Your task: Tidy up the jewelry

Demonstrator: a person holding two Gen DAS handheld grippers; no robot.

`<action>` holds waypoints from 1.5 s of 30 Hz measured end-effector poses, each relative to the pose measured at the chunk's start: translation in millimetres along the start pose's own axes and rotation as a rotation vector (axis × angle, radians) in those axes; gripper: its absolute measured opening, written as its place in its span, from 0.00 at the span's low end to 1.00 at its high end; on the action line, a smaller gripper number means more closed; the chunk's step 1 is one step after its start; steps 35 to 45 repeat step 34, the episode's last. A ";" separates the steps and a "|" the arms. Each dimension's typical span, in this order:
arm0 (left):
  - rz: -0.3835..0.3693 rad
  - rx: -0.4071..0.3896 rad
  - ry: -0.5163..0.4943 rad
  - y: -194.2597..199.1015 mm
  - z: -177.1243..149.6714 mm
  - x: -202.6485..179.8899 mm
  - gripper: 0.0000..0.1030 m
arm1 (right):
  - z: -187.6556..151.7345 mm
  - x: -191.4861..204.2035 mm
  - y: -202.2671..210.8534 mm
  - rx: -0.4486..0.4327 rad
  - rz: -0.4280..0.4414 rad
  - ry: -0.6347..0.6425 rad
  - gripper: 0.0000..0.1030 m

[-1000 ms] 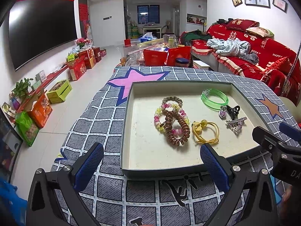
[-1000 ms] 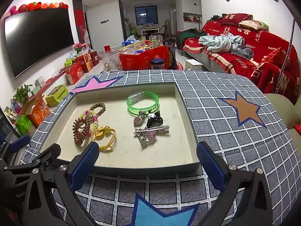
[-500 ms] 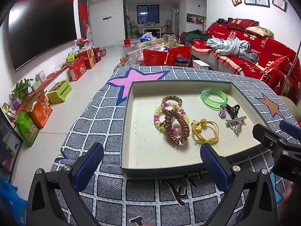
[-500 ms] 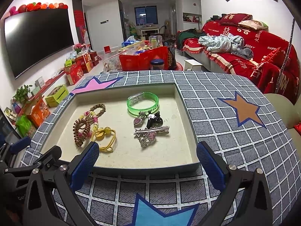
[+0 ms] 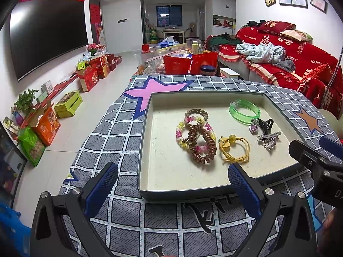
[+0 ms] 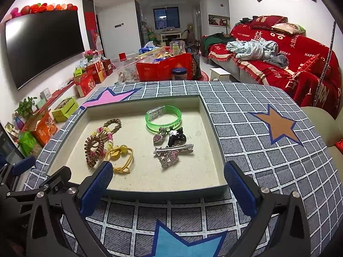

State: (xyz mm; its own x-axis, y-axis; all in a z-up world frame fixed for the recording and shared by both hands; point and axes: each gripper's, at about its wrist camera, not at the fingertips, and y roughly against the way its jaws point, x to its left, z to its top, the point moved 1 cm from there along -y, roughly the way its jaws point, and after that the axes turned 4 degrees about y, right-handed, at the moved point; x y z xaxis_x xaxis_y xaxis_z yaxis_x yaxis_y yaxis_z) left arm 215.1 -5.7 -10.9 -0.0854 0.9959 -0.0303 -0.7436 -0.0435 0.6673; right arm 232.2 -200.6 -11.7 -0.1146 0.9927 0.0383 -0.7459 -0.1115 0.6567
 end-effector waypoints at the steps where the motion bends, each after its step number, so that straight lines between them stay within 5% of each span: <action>1: 0.001 0.000 0.001 0.2 0.0 0.3 1.00 | -0.1 0.0 0.0 0.000 0.000 0.000 1.00; 45: -0.012 0.002 -0.004 3.5 1.5 1.9 1.00 | -0.7 0.4 0.0 -0.001 0.000 -0.001 1.00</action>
